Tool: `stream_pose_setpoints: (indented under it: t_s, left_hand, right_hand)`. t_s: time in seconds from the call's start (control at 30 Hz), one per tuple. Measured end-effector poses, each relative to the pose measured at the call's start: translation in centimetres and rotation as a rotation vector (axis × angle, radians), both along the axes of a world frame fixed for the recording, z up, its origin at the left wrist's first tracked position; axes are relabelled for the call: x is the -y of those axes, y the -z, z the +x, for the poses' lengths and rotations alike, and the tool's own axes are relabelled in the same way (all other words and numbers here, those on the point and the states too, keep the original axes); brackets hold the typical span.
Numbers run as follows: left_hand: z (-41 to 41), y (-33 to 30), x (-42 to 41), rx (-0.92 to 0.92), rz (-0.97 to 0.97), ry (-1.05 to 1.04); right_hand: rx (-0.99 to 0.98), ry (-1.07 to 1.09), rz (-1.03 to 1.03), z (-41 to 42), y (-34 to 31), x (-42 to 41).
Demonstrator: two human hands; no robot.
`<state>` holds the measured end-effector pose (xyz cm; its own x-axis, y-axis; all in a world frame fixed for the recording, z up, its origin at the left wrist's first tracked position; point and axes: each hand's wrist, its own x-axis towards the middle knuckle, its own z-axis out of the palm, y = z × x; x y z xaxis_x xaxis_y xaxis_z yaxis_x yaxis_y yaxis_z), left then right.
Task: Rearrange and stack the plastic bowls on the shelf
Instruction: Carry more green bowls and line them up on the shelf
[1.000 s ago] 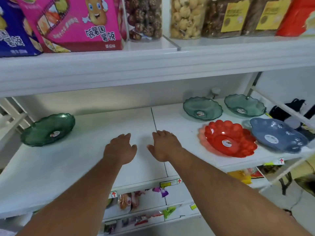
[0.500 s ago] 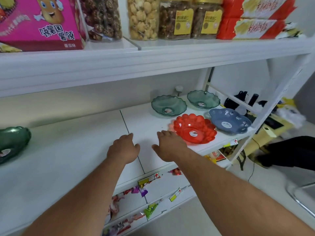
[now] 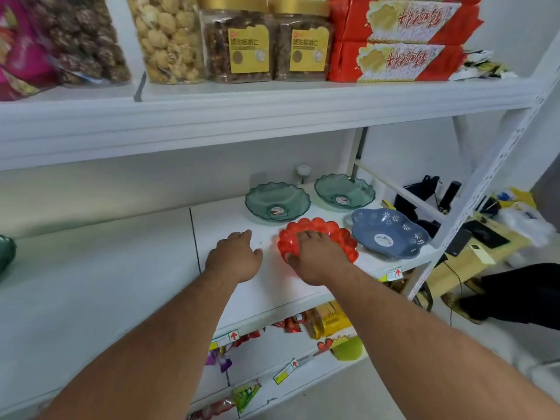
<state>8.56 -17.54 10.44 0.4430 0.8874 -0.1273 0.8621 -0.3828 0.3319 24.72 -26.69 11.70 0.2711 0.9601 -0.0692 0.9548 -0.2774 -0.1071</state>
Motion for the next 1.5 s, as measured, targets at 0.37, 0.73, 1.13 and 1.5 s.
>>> stream_pose_setpoints:
  t_s: [0.37,0.73,1.13,1.5]
  left_hand:
    - [12.6,-0.9,4.5,-0.014,0.011,-0.120]
    - [16.7,0.4,2.7,-0.052,-0.017,-0.172]
    - [18.0,3.5,-4.8,0.060,-0.056,-0.219]
    - [18.4,5.3,-9.0,0.190,-0.119,-0.411]
  right_hand:
    - [-0.079,-0.078,0.012,15.0,0.5,1.9]
    - [-0.127,-0.074,0.029,20.2,1.3,0.0]
    - [-0.053,-0.005,0.011,21.7,2.6,-6.2]
    - [-0.158,0.117,0.060,25.3,3.5,-9.7]
